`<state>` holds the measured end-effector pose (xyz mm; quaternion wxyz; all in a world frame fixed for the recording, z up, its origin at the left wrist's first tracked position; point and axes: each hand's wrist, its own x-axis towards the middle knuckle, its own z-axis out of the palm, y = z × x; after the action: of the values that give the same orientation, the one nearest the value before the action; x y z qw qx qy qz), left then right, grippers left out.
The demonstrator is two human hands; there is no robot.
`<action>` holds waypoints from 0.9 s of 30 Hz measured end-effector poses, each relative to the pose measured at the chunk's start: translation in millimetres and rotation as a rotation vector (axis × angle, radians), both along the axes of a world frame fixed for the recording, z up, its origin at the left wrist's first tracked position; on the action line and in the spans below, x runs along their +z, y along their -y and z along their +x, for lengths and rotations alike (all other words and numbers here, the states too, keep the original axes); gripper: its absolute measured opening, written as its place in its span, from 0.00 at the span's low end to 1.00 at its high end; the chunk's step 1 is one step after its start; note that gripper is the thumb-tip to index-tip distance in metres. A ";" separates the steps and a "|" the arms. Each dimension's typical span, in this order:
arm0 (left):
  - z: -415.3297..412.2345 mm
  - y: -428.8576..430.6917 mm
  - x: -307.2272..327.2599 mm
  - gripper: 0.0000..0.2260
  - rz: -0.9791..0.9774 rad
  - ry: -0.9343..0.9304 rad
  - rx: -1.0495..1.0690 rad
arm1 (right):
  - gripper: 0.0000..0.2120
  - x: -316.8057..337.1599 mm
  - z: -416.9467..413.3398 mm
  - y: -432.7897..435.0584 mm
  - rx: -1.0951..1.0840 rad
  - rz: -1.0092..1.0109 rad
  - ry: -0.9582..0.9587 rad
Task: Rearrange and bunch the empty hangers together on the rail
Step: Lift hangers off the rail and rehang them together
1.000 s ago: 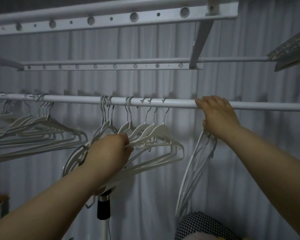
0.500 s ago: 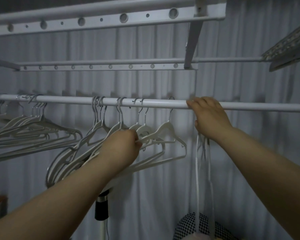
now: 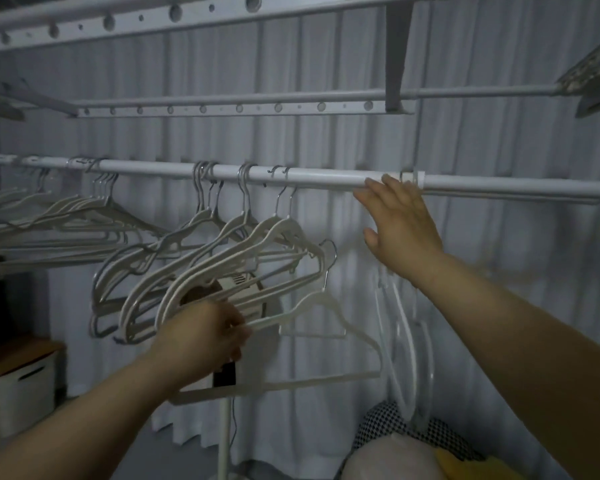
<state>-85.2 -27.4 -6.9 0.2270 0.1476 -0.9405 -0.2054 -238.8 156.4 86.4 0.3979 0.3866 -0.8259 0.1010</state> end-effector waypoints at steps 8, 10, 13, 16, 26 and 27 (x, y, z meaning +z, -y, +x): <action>95.7 6.0 -12.2 0.09 0.042 -0.077 -0.008 | 0.32 -8.7 47.1 16.1 0.083 0.177 0.251; 114.4 13.0 -11.4 0.10 0.109 -0.137 -0.052 | 0.34 -9.3 65.4 19.7 0.169 0.153 0.382; 143.4 25.0 -8.0 0.09 0.291 -0.213 -0.151 | 0.37 -9.1 87.7 28.8 0.402 -0.070 0.685; 176.5 42.3 -5.6 0.28 0.375 -0.239 -0.208 | 0.29 -7.0 108.3 35.1 0.562 -0.082 1.078; 248.1 85.7 -22.4 0.15 0.478 -0.225 -0.117 | 0.10 -34.1 199.7 60.3 0.604 0.251 1.329; 250.3 88.1 -23.8 0.14 0.474 -0.212 -0.088 | 0.11 -37.0 207.3 61.4 0.594 0.227 1.317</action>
<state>165.1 -115.5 -30.8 0.2742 0.1331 -0.8425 -0.4442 -31.5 95.1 49.4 -0.2680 0.4921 -0.7597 0.3299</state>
